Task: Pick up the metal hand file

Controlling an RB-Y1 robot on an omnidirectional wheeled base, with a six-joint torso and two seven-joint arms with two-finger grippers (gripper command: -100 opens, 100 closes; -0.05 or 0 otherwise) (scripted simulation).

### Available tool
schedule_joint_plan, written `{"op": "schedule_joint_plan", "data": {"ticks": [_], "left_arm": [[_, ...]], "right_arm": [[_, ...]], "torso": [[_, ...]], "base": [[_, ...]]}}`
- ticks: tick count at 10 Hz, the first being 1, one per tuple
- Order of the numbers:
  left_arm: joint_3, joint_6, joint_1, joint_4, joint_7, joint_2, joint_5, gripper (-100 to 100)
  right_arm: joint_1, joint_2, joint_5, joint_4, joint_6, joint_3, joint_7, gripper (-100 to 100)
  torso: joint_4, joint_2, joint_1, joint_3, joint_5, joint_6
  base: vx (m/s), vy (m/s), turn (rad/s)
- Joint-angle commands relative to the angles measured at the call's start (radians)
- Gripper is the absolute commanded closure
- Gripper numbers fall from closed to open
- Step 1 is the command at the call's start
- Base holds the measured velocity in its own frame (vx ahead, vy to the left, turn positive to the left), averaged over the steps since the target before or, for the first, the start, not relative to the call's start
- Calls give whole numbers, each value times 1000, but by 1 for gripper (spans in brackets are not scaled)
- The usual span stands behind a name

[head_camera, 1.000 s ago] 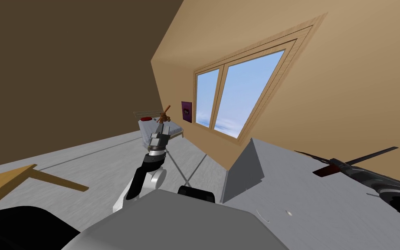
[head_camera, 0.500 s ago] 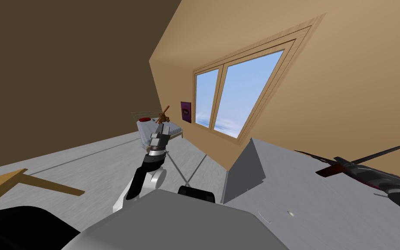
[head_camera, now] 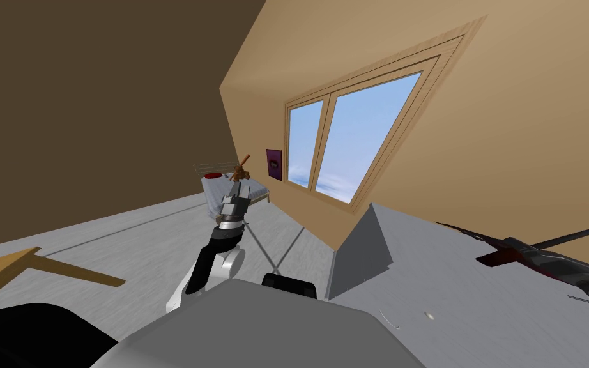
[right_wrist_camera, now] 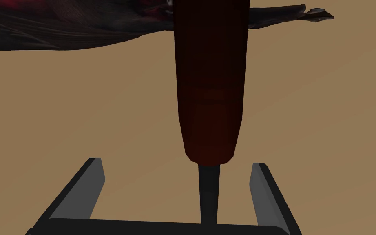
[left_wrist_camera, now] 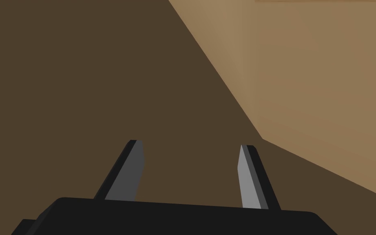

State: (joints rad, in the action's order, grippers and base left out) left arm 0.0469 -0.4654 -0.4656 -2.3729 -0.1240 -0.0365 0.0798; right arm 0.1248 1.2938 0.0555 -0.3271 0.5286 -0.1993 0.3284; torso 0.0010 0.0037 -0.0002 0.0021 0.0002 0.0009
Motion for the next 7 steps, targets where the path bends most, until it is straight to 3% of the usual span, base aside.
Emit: {"op": "schedule_joint_plan", "data": {"ticks": [1, 2, 6, 7], "left_arm": [[0, 0, 0, 0, 0, 0, 0, 0], [0, 0, 0, 0, 0, 0, 0, 0], [0, 0, 0, 0, 0, 0, 0, 0], [0, 0, 0, 0, 0, 0, 0, 0]], "right_arm": [[0, 0, 0, 0, 0, 0, 0, -100], [4, 0, 2, 9, 7, 3, 0, 100], [3, 1, 2, 8, 6, 3, 1, 100], [3, 1, 2, 8, 6, 3, 1, 0]], "torso": [[0, 0, 0, 0, 0, 0], [0, 0, 0, 0, 0, 0], [0, 0, 0, 0, 0, -1], [1, 0, 1, 0, 0, -1]], "base": [[0, 0, 0], [0, 0, 0], [0, 0, -1], [0, 0, 0]]}}
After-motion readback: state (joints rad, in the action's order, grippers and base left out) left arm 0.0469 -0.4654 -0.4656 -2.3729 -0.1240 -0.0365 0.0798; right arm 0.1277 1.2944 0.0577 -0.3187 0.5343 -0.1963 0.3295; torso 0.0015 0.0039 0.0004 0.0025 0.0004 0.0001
